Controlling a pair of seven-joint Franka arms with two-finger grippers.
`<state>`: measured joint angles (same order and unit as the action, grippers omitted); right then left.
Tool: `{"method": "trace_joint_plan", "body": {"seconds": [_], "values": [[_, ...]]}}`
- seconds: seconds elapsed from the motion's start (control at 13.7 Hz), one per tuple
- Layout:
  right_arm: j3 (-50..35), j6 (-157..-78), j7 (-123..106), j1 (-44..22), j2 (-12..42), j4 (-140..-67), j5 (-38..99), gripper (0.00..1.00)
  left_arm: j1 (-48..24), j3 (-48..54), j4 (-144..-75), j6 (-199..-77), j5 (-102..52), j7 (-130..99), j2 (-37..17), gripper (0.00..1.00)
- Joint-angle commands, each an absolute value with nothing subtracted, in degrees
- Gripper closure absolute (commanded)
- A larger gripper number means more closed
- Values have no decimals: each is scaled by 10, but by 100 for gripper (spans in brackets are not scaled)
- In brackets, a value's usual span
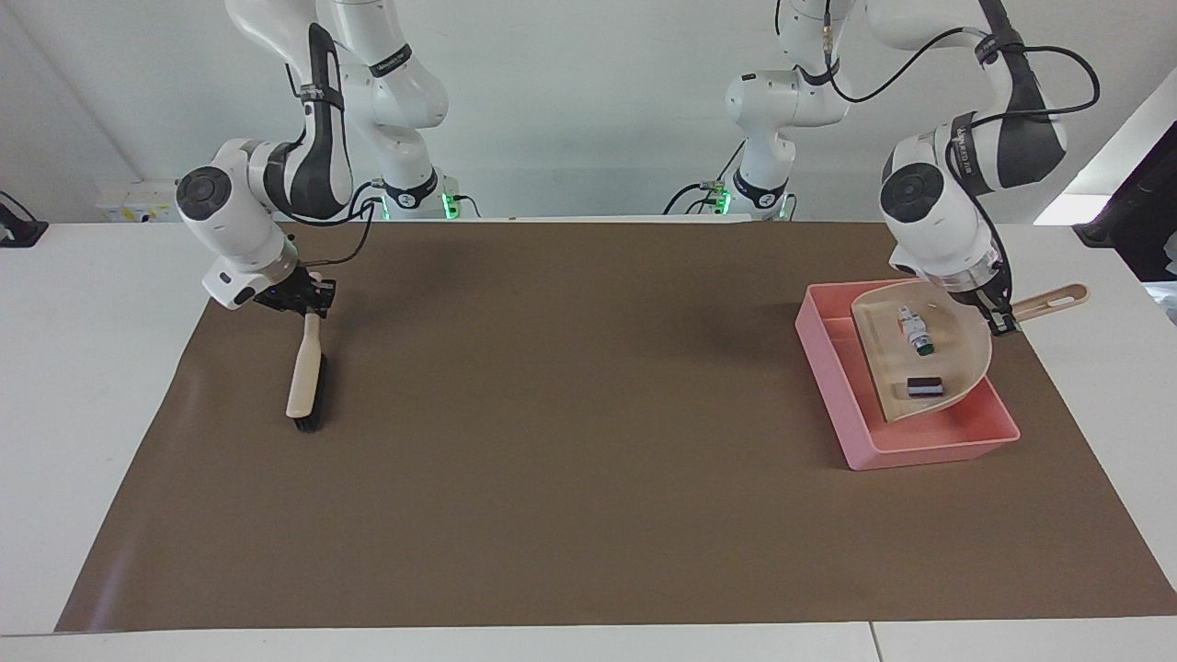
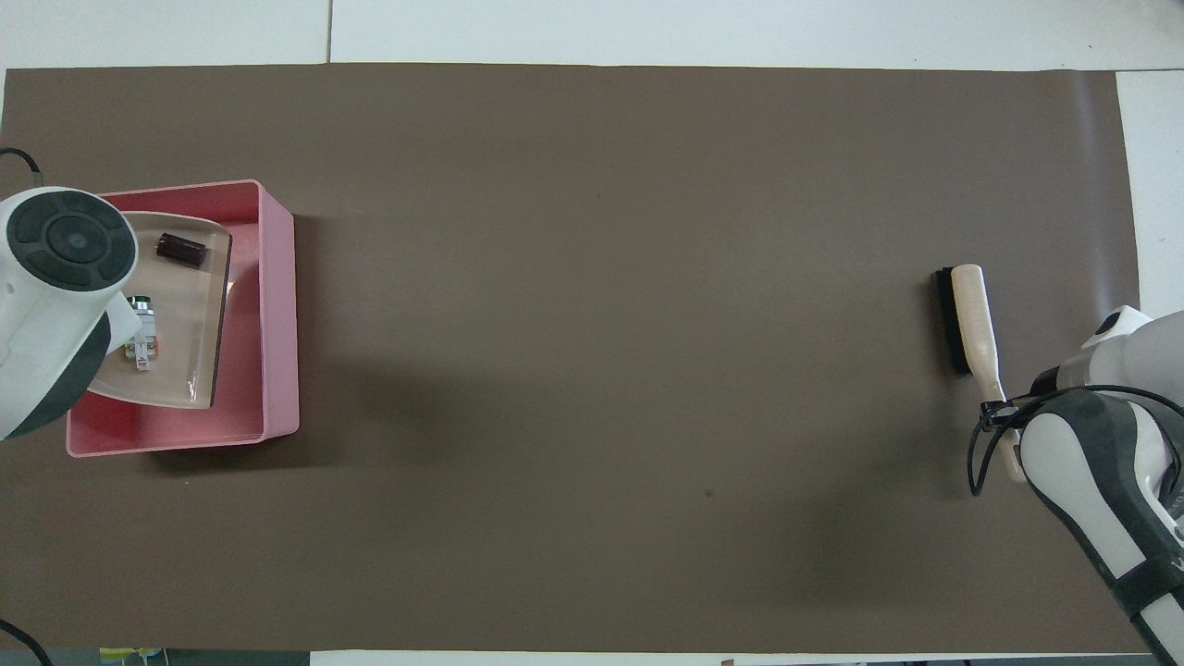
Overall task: Clean e-waste and dump in bin
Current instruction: 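Tilt the dustpan over the pink bin with the left gripper to dump it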
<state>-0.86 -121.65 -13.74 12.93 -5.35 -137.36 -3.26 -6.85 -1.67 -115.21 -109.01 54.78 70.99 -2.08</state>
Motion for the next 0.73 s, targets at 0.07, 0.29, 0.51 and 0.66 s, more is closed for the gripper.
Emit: {"method": "trace_joint_plan", "body": {"seconds": [0.07,0.29,0.51,0.66], "values": [[-15,-1224,-156,140,-59,-1383,-21,1,-105,-21,-1150,-1032,593,690,-18,100],[-15,-1208,-149,137,-52,-1359,-21,0,-121,-21,-1147,-999,625,688,-18,100],[-19,-1163,-125,132,-38,-1276,-21,0,-141,-19,-1127,-955,638,690,-18,100],[-25,-1138,-78,114,-40,-1227,-22,0,-149,-17,-1109,-936,636,693,-11,100]]}}
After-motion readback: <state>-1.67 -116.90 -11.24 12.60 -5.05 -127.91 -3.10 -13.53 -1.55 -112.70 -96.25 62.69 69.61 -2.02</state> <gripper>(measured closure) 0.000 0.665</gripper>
